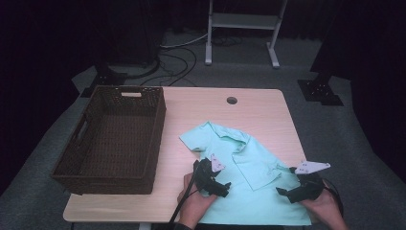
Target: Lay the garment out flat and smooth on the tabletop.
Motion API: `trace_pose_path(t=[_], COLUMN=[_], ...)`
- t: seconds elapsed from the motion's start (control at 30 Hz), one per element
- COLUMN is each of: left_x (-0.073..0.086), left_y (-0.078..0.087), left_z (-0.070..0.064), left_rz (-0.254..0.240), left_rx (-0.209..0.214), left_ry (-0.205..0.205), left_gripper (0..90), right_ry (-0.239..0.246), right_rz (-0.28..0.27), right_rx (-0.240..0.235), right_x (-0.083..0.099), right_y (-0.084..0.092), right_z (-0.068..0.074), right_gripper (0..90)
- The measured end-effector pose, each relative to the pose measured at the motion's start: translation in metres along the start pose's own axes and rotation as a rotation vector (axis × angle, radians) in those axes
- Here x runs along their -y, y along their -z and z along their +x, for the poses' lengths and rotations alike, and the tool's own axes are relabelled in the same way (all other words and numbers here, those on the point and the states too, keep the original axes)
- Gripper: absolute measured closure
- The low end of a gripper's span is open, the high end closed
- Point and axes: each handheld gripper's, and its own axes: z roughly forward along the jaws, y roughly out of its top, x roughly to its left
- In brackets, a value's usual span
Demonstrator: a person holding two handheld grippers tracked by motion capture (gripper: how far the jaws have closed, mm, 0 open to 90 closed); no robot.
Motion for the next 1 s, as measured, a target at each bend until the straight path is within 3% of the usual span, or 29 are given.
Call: trace_pose_path(t=[0.17,0.57,1.0], left_x=[0.000,0.000,0.000], left_y=[0.000,0.000,0.000], left_z=[0.000,0.000,0.000], left_rz=[0.000,0.000,0.001], left_rx=[0.001,0.002,0.002], left_ry=[0.001,0.001,0.001], left_gripper=[1.2,1.2,1.2], right_ry=[-0.012,0.025,0.035], right_rz=[-0.025,-0.071,-0.116], right_rx=[-0.004,-0.029,-0.074], right_x=[-0.008,-0.034,-0.060], right_y=[-0.003,-0.012,-0.021], right_z=[-0.002,0.004,0.006], right_gripper=[0.0,1.1,13.6])
